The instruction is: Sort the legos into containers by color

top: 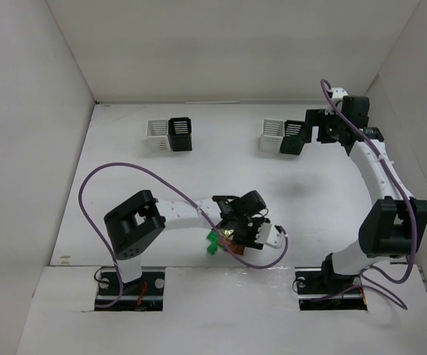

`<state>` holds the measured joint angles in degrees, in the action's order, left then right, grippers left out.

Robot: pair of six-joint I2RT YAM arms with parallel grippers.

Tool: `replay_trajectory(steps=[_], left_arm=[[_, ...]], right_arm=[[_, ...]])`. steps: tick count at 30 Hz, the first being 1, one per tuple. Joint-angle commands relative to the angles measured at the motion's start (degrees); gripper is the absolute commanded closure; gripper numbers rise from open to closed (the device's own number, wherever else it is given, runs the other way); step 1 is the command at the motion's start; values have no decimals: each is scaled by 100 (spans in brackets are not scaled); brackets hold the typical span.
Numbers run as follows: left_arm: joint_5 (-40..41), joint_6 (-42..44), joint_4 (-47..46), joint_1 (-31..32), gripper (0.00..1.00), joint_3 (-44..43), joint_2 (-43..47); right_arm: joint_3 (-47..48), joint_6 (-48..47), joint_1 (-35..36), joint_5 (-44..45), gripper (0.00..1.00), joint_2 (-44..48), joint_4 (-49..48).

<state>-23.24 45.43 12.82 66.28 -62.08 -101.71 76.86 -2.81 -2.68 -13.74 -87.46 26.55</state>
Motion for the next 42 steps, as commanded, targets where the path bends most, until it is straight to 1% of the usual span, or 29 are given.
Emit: replay_trajectory(steps=[1,5,7,11,13,14,15,18,19,21,22,25,26,28,30,34,38,42], left_arm=[[22,-112,1,16,82,-417,370],[-40,-789,325,16,83,-1497,477],[-101,-1193,458,16,83,-2059,477],[83,-1887,458,-36,86,-2554,678],[144,-2282,458,-343,89,-2703,758],[75,-2467,458,-509,89,-2843,828],[5,-2834,458,-920,90,-2844,941],[-268,-3250,458,-1712,92,-2844,1162],[-268,-3434,397,-2281,92,-2844,1302],[-400,-3576,327,-2898,92,-2766,1443],[-400,-3576,326,-3458,92,-2713,1496],[-400,-3576,326,-4191,92,-2712,1549],[-400,-3576,326,-4637,92,-2652,1549],[-400,-3576,169,-5044,92,-2529,1549],[-121,-3576,-50,-5509,92,-2528,1471],[294,-3628,-271,-6029,93,-2528,1189],[566,-3629,-640,-6197,93,-2458,1039],[628,-3629,-1000,-6268,93,-2264,768]], right_arm=[[127,8,-40,-147,1,10,-106],[127,61,101,-147,1,62,-53],[180,113,285,-86,1,62,-53],[408,175,426,-24,1,10,70],[461,237,540,37,1,-42,70],[522,298,540,90,1,-43,70],[523,298,610,91,1,-43,70],[576,438,768,240,1,-96,9],[576,517,769,301,1,-96,-87],[715,518,839,214,1,-174,-88],[786,570,926,214,1,-279,-88],[971,571,1076,214,1,-420,-27],[1050,571,1076,214,1,-491,34],[1120,571,1242,214,1,-543,35],[1173,571,1366,214,1,-614,35],[1173,518,1594,74,1,-807,35],[1235,395,1788,-41,1,-966,96],[1288,342,1841,-41,1,-1019,96]])
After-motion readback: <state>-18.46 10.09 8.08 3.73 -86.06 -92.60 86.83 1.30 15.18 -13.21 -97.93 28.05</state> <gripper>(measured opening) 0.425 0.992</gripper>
